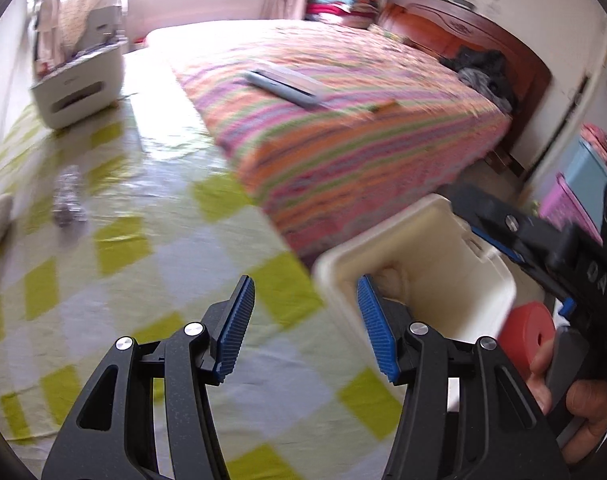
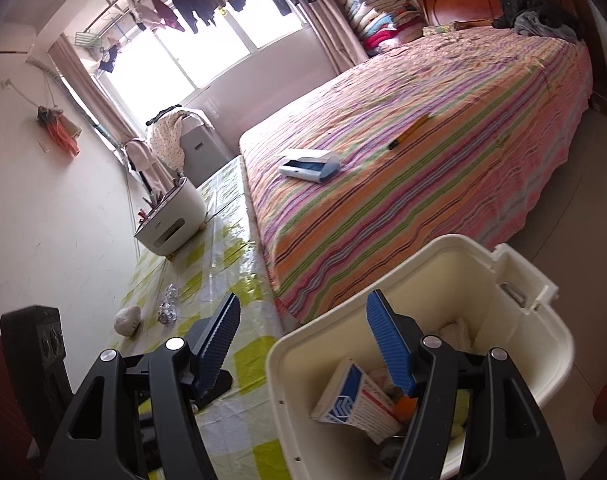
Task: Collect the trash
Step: 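Withdraw both open tools from the bin toward the table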
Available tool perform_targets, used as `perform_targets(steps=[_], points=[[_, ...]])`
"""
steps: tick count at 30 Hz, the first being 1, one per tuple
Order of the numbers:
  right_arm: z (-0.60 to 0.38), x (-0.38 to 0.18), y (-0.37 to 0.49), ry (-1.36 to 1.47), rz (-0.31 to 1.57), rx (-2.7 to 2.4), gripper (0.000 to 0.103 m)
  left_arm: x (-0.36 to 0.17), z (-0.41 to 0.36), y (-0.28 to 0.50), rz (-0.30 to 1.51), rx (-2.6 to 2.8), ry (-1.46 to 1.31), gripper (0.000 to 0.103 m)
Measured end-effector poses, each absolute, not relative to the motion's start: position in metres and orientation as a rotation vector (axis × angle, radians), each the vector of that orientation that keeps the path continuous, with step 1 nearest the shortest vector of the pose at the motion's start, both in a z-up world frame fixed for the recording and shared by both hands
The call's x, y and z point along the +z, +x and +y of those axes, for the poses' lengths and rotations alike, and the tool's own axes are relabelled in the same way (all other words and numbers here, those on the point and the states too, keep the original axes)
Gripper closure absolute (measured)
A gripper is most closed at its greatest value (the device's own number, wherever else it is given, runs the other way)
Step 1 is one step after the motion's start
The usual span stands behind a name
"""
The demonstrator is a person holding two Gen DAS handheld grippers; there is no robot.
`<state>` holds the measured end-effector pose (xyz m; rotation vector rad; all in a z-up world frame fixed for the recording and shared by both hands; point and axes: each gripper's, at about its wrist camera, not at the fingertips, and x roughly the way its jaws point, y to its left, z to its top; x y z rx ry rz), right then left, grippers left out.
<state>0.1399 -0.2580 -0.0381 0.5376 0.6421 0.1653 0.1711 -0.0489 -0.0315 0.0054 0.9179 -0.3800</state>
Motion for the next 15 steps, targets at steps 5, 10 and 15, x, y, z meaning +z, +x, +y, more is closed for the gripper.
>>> perform_targets(steps=[5,10,15], points=[[-0.227,-0.039,0.149,0.511,0.661,0.211,0.039,-0.012,0.025,0.190,0.867,-0.234,-0.091,0.031],[-0.193,-0.041,0.160,0.471,0.685,0.263,0.039,0.001,0.114,0.210,0.828,-0.029,-0.187,0.030],[-0.157,-0.038,0.177,0.417,0.707,0.325,0.039,-0.001,0.191,0.231,0.854,0.114,-0.313,0.026]])
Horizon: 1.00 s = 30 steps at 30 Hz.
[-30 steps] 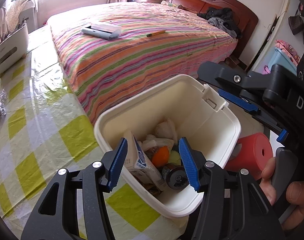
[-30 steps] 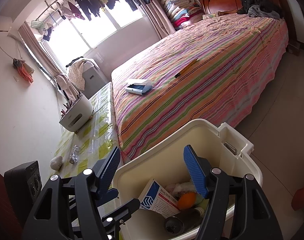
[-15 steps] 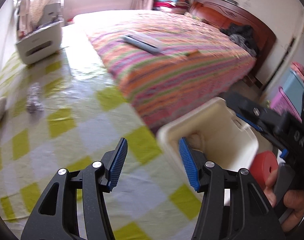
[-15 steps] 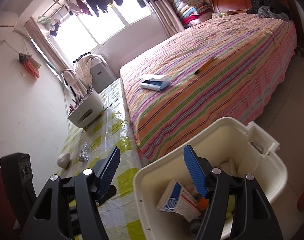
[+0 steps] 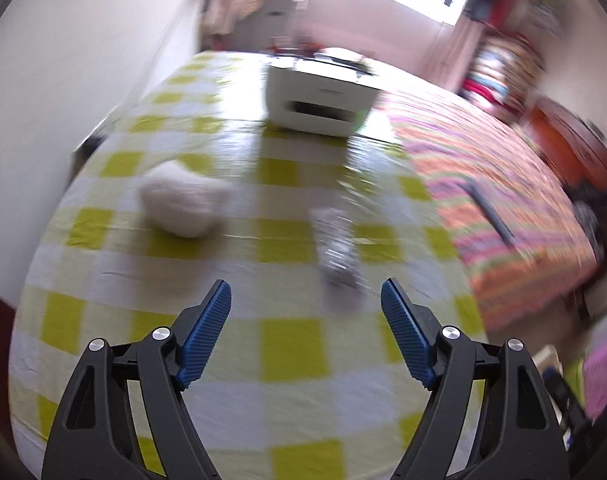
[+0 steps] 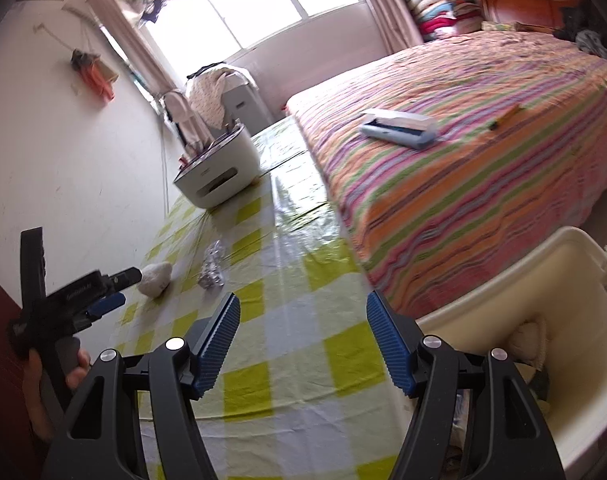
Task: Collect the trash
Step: 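Withdraw both open tools from the bin toward the table, then grasp the white fluffy ball with the left tool while the right tool grasps the pill blister pack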
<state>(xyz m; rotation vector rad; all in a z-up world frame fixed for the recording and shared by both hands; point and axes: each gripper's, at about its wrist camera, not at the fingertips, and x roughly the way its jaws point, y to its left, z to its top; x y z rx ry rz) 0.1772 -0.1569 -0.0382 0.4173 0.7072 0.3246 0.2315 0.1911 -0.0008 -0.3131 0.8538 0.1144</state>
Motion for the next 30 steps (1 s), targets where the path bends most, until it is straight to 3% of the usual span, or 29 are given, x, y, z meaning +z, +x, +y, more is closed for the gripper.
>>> perform_targets(steps=[12,30], points=[[-0.051,-0.023,0.236,0.268,0.732,0.508,0.039,-0.039,0.321,0.299,0.980,0.388,-0.553,0.025],[0.056,-0.069,0.343,0.106,0.906,0.534,0.039,-0.069,0.333,0.369,1.099,0.368,-0.650,0.026]])
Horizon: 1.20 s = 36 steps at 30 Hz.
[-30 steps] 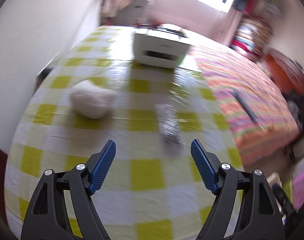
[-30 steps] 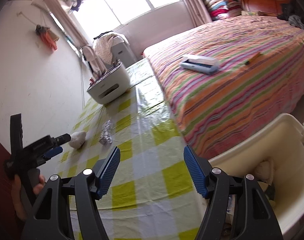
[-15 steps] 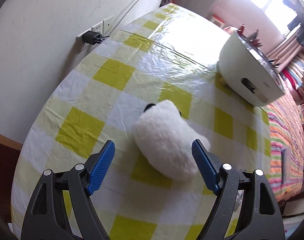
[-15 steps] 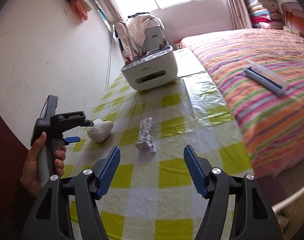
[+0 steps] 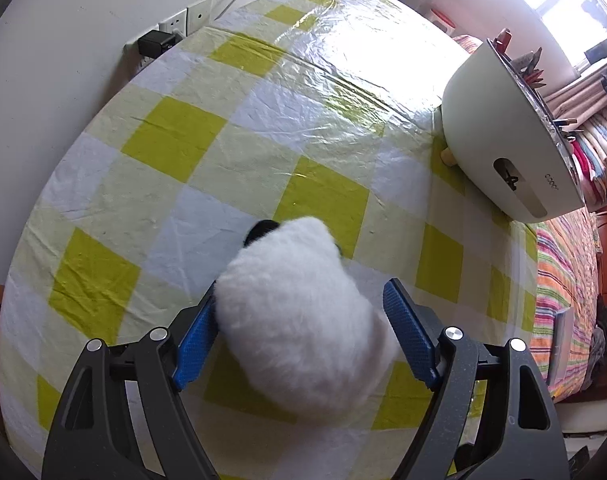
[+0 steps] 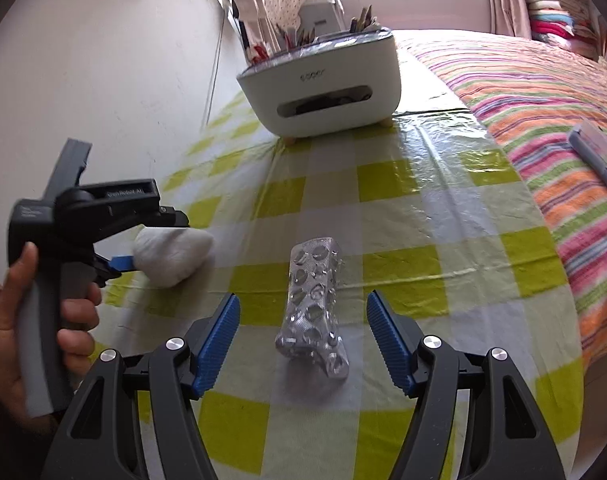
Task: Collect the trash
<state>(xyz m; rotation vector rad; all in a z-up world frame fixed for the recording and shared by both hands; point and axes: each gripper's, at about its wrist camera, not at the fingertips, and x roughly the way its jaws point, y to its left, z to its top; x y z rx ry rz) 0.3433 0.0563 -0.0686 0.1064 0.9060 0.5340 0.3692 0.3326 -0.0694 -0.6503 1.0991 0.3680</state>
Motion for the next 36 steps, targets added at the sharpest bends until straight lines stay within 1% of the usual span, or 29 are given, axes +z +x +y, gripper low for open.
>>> perform_targets(steps=[1,2,3,4,5,6,9,10,11,14,20,31,36], points=[[0.062,-0.073,0.349,0.075,0.922,0.528,0.040,-0.071,0.332,0.372,1.102,0.370,-0.644,0.026],[0.065,-0.075,0.351,0.064,0.930,0.530,0.042,-0.074,0.331,0.375,1.108,0.374,-0.634,0.030],[0.067,-0.078,0.355,0.054,0.942,0.531,0.045,-0.075,0.330,0.376,1.109,0.378,-0.624,0.032],[0.069,-0.082,0.359,0.042,0.956,0.525,0.047,-0.074,0.327,0.378,1.106,0.373,-0.611,0.041],[0.070,-0.084,0.361,0.035,0.963,0.523,0.049,-0.074,0.325,0.379,1.108,0.371,-0.597,0.043],[0.072,-0.088,0.364,0.025,0.974,0.521,0.054,-0.075,0.324,0.380,1.109,0.362,-0.592,0.044],[0.075,-0.089,0.365,-0.014,0.959,0.507,0.062,-0.075,0.319,0.379,1.105,0.338,-0.572,0.048],[0.075,-0.089,0.363,-0.030,0.957,0.505,0.069,-0.076,0.317,0.377,1.103,0.330,-0.573,0.050],[0.076,-0.090,0.360,-0.045,0.953,0.507,0.069,-0.075,0.315,0.373,1.095,0.315,-0.570,0.053],[0.076,-0.090,0.339,-0.127,0.907,0.517,0.071,-0.073,0.307,0.358,1.077,0.297,-0.555,0.055],[0.059,-0.088,0.302,-0.105,0.901,0.546,0.072,-0.067,0.285,0.316,1.039,0.274,-0.522,0.059],[0.020,-0.080,0.234,-0.030,0.910,0.598,0.072,-0.051,0.228,0.230,0.975,0.188,-0.477,0.060],[-0.002,-0.075,0.208,0.007,0.902,0.601,0.072,-0.039,0.198,0.209,0.953,0.130,-0.427,0.060]])
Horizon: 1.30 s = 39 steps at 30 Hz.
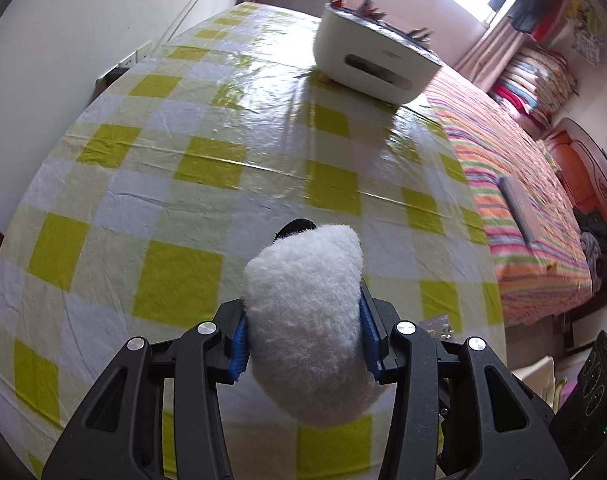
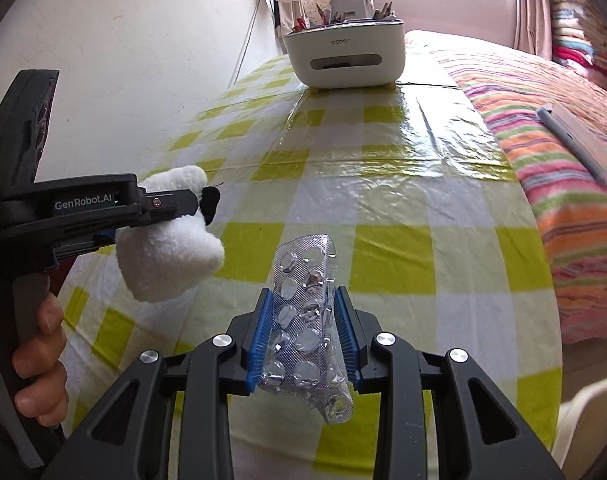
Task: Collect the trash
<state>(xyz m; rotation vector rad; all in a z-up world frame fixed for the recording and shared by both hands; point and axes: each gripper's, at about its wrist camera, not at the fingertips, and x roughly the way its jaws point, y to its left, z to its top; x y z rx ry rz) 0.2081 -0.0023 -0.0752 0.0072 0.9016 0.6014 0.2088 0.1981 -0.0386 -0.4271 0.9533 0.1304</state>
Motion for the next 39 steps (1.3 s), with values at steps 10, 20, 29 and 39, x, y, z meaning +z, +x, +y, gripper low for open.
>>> perform_targets(steps=[10,20,29,39], points=[[-0.043,-0.060,0.177,0.071,0.865,0.592,0.072,-0.022,0.141,0.185,0.894,0.032,-0.301,0.060],[-0.085,-0.056,0.169,0.134,0.849,0.540,0.072,-0.027,0.113,0.185,0.899,-0.017,-0.260,0.059],[-0.113,-0.054,0.166,0.173,0.831,0.502,0.072,-0.030,0.097,0.185,0.900,-0.043,-0.238,0.059],[-0.122,-0.053,0.162,0.177,0.823,0.491,0.072,-0.029,0.085,0.179,0.890,-0.066,-0.203,0.059]])
